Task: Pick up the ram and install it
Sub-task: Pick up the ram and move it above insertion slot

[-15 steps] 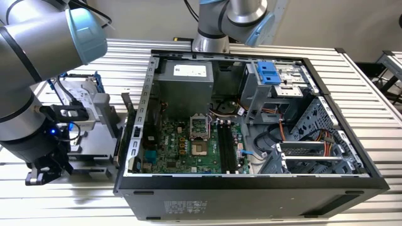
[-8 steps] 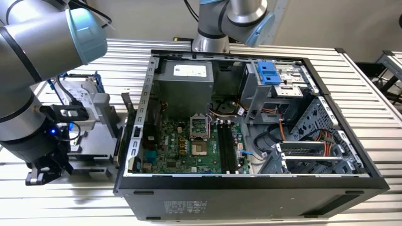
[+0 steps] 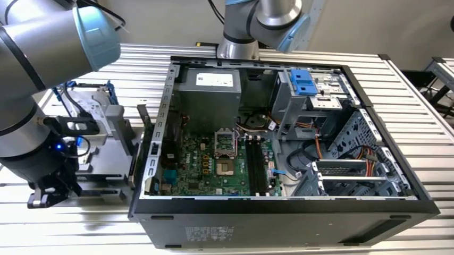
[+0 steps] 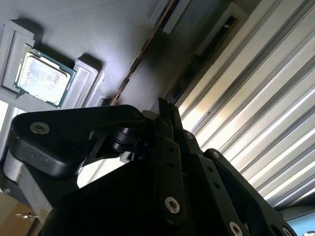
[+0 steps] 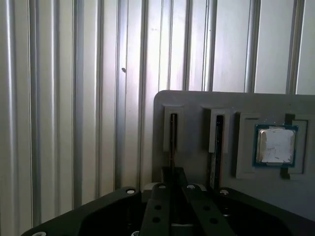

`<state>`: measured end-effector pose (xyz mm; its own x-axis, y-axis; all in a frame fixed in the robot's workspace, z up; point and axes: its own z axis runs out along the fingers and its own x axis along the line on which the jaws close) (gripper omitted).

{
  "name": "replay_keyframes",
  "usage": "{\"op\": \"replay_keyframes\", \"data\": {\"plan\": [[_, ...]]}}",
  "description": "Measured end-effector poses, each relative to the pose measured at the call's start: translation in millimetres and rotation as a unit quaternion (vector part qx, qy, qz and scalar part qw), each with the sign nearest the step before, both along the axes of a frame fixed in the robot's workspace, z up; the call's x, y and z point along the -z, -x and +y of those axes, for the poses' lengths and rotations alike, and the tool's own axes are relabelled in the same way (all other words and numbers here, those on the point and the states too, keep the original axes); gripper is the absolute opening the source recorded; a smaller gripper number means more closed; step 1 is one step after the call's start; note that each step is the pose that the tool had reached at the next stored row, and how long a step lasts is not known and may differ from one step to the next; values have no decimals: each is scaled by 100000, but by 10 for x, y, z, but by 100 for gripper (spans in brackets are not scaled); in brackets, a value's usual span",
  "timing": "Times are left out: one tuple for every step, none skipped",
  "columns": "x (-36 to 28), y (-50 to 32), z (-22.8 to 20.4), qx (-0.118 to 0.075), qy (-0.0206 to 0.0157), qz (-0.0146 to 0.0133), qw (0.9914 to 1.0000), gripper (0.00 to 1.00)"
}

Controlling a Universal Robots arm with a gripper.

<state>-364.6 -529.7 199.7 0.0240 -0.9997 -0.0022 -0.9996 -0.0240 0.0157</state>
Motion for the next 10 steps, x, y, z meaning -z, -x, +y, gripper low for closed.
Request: {"op": "replay_keyframes", "data": {"plan": [[-12,0,0,2,1,1,100000,0],[-25,0,0,1,5,3,100000,0],[-38,0,0,0,0,-1,100000,0],[-50,0,0,0,-1,-3,100000,0],[-60,0,0,1,-3,-3,100000,0],[-71,0,0,-1,1,-4,100000,0],[-81,0,0,0,3,-1,100000,0],[-91,0,0,1,0,-2,100000,0],[-100,0,0,1,-1,-3,100000,0],[-109,0,0,0,-2,-2,100000,0]]}}
